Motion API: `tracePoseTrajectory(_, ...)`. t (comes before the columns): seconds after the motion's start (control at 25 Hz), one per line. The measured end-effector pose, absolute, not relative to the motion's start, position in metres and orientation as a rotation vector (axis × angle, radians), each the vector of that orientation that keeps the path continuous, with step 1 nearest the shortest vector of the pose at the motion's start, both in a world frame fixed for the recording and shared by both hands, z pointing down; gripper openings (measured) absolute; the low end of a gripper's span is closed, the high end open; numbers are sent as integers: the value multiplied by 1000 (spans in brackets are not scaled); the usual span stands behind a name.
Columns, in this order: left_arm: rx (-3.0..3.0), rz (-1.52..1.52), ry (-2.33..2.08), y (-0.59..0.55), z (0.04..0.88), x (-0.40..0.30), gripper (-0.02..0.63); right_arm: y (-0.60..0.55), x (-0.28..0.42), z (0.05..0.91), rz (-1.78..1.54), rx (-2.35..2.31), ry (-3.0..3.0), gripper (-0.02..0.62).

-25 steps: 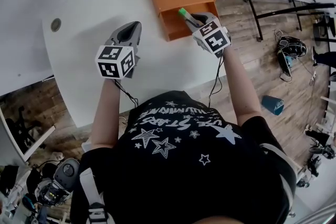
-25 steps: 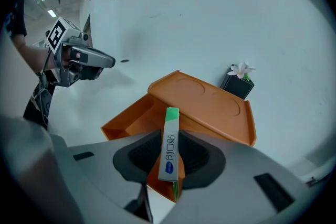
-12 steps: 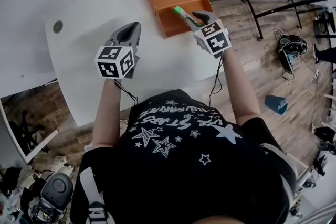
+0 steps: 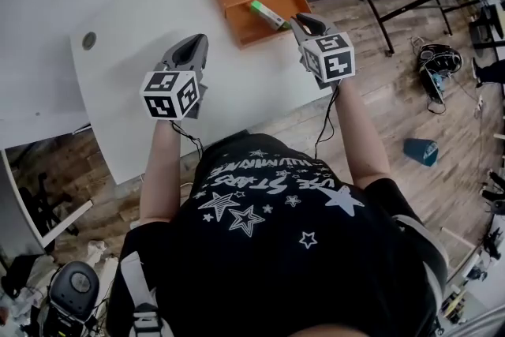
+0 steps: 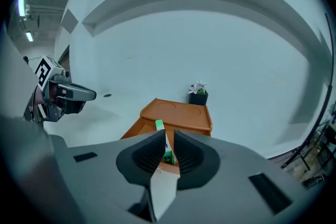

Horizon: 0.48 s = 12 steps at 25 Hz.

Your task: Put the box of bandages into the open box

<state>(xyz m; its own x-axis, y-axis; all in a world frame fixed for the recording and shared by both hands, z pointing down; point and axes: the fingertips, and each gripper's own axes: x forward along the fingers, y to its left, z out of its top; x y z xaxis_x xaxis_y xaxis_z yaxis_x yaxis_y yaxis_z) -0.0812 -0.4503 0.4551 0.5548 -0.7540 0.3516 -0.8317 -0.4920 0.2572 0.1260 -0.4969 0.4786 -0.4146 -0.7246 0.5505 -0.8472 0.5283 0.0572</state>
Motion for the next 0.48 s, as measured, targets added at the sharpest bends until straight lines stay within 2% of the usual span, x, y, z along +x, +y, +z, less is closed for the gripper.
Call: tracePoseTrajectory(0.48, 2421, 273, -1300, -368, 445, -64, 25, -414, 145, 469, 336, 1323, -2277, 63)
